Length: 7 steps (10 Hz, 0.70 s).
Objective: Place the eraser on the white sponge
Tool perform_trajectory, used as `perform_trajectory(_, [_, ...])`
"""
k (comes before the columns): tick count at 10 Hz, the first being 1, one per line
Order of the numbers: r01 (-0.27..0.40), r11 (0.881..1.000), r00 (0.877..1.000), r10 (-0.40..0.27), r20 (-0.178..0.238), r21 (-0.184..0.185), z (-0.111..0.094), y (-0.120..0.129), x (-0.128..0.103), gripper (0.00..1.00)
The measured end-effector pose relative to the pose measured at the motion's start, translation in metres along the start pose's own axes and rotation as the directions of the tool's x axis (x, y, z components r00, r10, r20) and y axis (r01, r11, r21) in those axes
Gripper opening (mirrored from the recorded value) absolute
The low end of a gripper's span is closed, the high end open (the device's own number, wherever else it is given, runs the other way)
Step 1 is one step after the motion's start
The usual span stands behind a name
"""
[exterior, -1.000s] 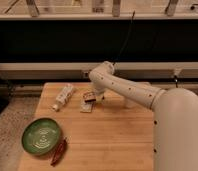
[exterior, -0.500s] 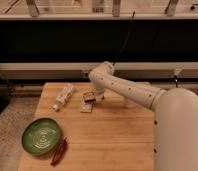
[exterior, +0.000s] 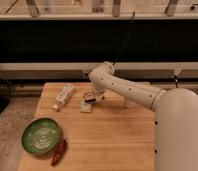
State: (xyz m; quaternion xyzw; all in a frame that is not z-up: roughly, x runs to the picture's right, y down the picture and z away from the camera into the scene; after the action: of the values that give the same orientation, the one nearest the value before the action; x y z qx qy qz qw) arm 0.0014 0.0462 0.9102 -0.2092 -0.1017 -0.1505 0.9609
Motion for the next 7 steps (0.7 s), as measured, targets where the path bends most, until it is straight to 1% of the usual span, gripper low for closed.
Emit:
perform_trajectory(2, [0.0, 1.0, 1.0, 0.0, 0.0, 0.003, -0.001, -0.001, 0.0, 0.04])
perform_trajectory(3, [0.005, 1.0, 1.0, -0.005, 0.003, -0.005, 0.001, -0.002, 0.002, 0.04])
perform_trajectory(4, [0.011, 1.0, 1.0, -0.01, 0.009, -0.021, 0.006, -0.004, 0.007, 0.04])
perform_trajectory(5, [0.023, 0.999, 0.999, -0.022, 0.023, -0.039, 0.012, -0.013, 0.011, 0.04])
perform_trajectory(7, [0.045, 0.997, 0.998, -0.042, 0.046, -0.068, 0.017, -0.019, 0.011, 0.04])
